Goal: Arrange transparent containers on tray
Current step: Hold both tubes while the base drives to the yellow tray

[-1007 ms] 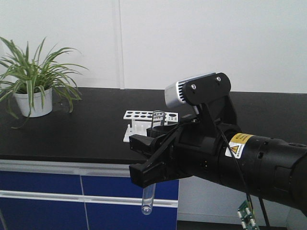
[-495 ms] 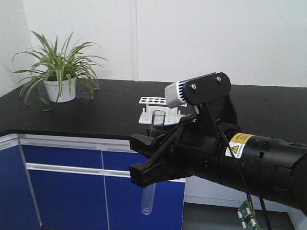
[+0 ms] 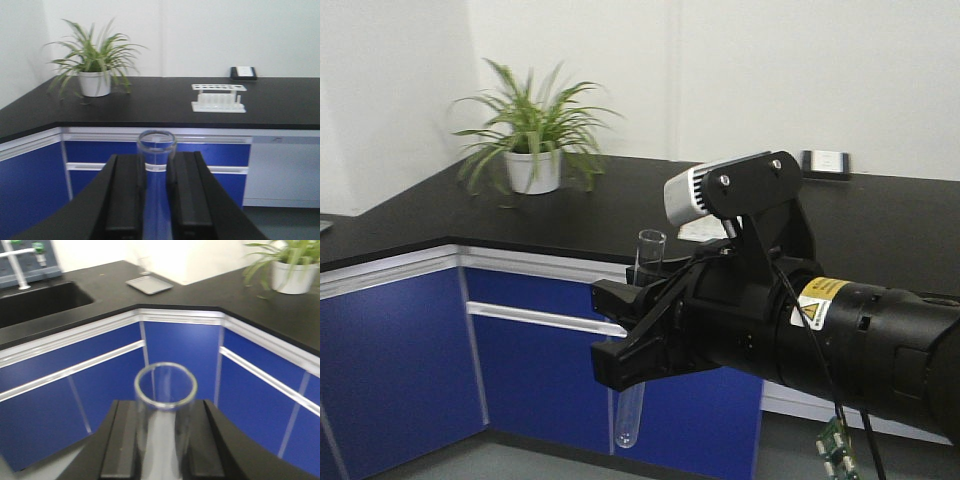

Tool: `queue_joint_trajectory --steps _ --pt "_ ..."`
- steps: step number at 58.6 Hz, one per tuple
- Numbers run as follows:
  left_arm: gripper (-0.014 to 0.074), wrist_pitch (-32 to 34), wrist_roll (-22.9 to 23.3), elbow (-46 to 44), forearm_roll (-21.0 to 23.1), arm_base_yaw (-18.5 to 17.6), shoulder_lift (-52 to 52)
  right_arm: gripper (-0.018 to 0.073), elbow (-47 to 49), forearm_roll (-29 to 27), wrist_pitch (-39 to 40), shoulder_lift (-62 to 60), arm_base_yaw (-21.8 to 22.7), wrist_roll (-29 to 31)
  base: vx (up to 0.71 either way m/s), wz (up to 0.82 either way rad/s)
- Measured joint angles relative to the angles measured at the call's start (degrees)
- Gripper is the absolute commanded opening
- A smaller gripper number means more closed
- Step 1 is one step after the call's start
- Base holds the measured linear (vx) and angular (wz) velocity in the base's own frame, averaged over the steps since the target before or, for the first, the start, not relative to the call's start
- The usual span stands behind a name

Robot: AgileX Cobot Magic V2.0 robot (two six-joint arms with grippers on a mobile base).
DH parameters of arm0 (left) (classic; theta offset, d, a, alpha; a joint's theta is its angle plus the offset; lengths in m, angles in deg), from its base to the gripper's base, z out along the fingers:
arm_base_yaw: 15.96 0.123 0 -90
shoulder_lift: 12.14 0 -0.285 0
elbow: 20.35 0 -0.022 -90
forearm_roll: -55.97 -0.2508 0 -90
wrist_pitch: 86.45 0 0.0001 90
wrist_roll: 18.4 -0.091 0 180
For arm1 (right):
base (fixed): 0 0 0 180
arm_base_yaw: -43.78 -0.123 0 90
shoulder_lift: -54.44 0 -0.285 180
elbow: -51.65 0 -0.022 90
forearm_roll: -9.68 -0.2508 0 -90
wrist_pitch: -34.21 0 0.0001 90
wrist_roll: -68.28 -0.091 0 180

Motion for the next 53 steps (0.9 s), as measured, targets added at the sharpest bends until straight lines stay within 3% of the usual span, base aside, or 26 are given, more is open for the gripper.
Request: queue_joint_trajectory --steps 53 --pt "0.0134 0.0 0.0 0.0 0.0 0.0 0.0 0.0206 0.0 0.0 0.0 0.0 0.0 0.0 -0.05 0.58"
